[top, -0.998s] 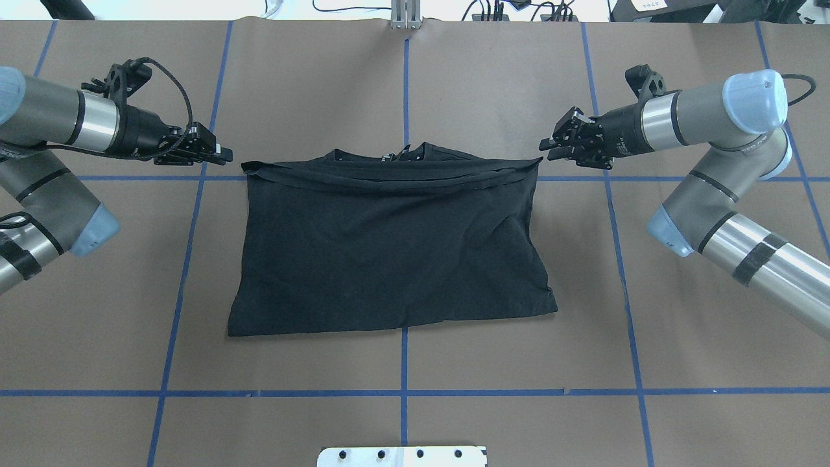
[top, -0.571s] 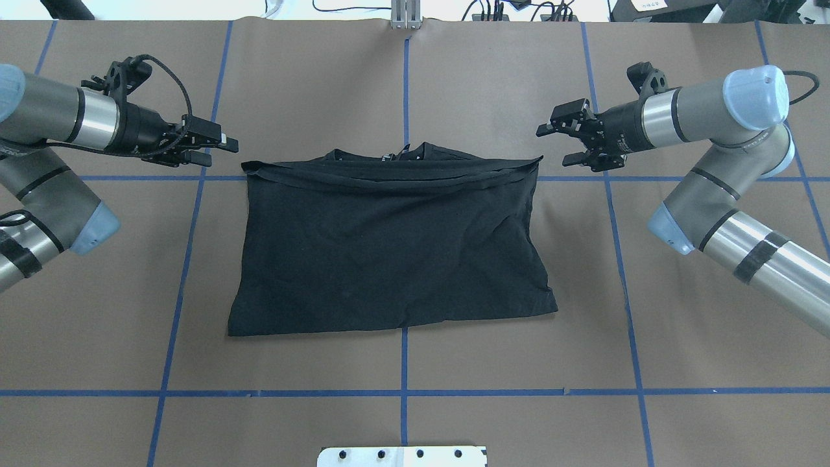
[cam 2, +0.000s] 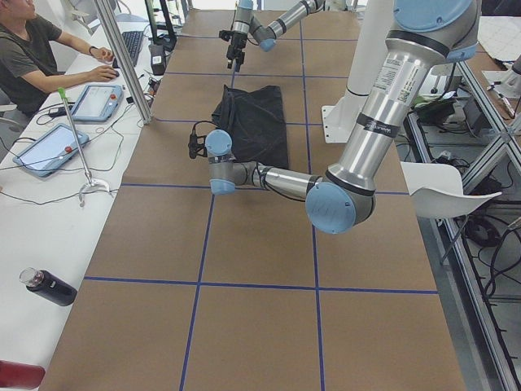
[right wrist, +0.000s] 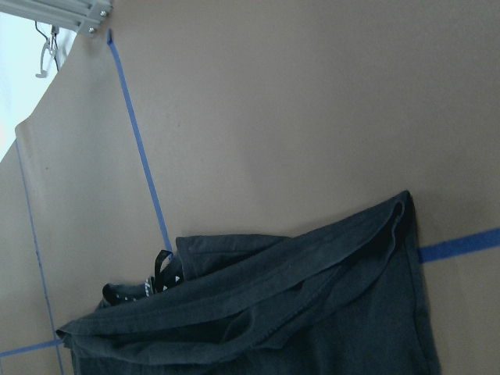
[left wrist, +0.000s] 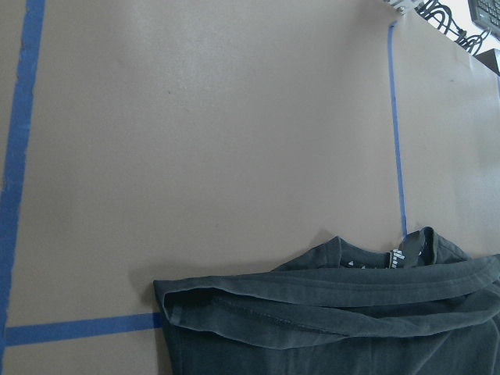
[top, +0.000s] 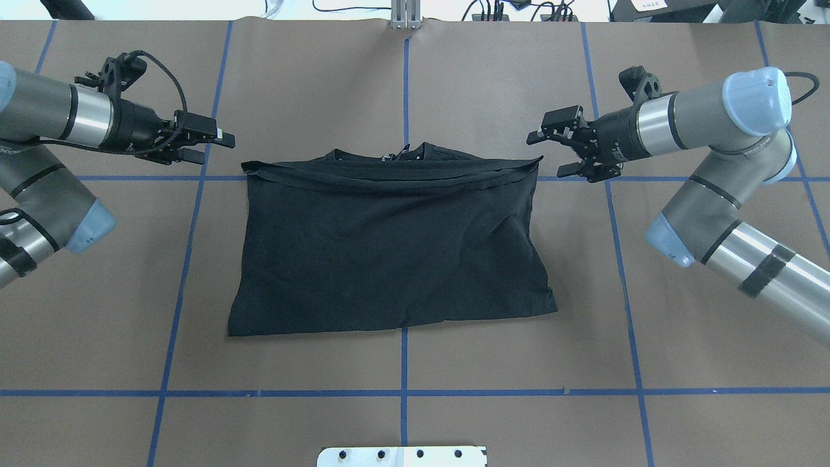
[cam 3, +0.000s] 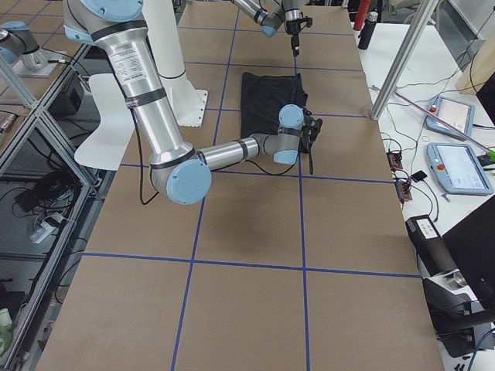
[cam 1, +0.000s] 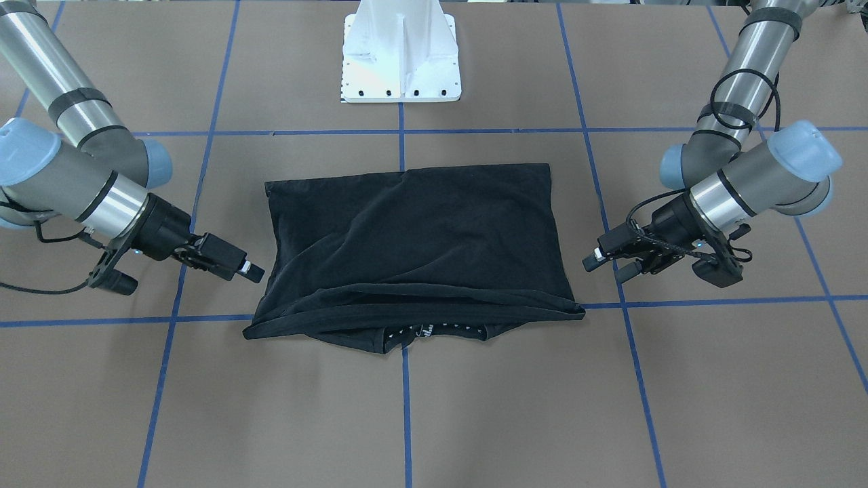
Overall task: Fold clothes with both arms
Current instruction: 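Raise both grippers away from the folded shirt, then lower the right gripper and grasp the folded shirt's nearest corner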
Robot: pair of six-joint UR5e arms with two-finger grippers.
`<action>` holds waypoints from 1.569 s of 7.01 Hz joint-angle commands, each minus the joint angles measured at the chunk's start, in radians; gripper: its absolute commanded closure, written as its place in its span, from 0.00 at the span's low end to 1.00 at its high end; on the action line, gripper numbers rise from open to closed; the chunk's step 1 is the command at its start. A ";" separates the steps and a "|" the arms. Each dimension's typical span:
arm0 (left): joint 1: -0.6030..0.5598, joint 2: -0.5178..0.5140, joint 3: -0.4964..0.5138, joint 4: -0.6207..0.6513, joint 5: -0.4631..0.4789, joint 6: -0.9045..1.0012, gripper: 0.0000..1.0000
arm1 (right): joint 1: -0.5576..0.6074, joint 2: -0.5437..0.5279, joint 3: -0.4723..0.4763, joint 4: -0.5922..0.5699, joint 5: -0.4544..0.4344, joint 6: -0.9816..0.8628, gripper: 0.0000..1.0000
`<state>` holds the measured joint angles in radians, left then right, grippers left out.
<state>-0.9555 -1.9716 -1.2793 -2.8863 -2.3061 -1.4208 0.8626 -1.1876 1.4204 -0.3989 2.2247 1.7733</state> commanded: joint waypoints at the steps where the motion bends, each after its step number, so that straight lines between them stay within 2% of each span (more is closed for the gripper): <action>1: -0.011 0.002 -0.017 0.001 -0.021 -0.001 0.00 | -0.118 -0.090 0.203 -0.237 0.000 0.003 0.00; 3: -0.019 0.002 -0.020 0.001 -0.024 -0.001 0.00 | -0.209 -0.156 0.233 -0.270 -0.013 0.002 0.00; 5: -0.020 0.003 -0.029 0.001 -0.024 -0.001 0.00 | -0.237 -0.197 0.232 -0.270 -0.011 0.001 0.00; 9: -0.020 0.003 -0.028 0.001 -0.022 -0.001 0.00 | -0.276 -0.204 0.207 -0.273 -0.017 0.001 0.00; 10: -0.020 0.003 -0.028 0.001 -0.022 -0.001 0.00 | -0.278 -0.204 0.201 -0.275 -0.017 0.001 0.05; 11: -0.020 0.003 -0.029 0.001 -0.022 -0.001 0.00 | -0.277 -0.204 0.201 -0.275 -0.019 0.001 0.44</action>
<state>-0.9756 -1.9681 -1.3073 -2.8854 -2.3286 -1.4220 0.5867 -1.3915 1.6245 -0.6730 2.2073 1.7748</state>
